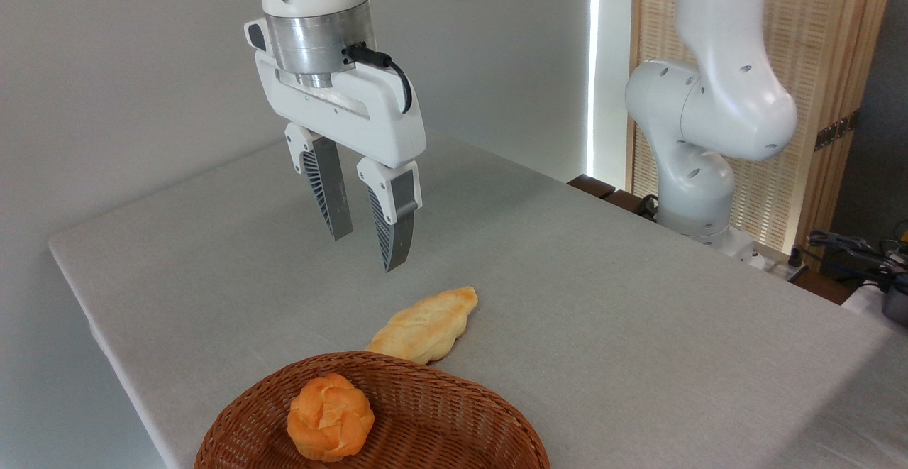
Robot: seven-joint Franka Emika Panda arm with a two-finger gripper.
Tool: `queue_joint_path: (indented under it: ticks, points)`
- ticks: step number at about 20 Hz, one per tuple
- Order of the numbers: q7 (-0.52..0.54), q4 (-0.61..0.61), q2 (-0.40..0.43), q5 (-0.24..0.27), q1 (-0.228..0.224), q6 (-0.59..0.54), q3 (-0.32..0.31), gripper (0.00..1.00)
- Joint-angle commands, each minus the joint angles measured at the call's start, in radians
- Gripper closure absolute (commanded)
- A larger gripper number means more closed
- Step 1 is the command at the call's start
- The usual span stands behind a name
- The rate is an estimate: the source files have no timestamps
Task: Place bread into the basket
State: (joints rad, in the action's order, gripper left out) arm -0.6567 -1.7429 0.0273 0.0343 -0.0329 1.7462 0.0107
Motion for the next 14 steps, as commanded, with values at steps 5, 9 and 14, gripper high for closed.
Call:
queue_joint_path:
  ticks: [5, 9, 14]
  points:
    - [0.002, 0.017, 0.005, 0.001, -0.001, -0.027, -0.006, 0.00]
    - [0.005, 0.017, 0.005, 0.001, -0.001, -0.027, -0.005, 0.00]
    - [0.008, 0.000, 0.008, 0.001, -0.001, -0.028, 0.005, 0.00]
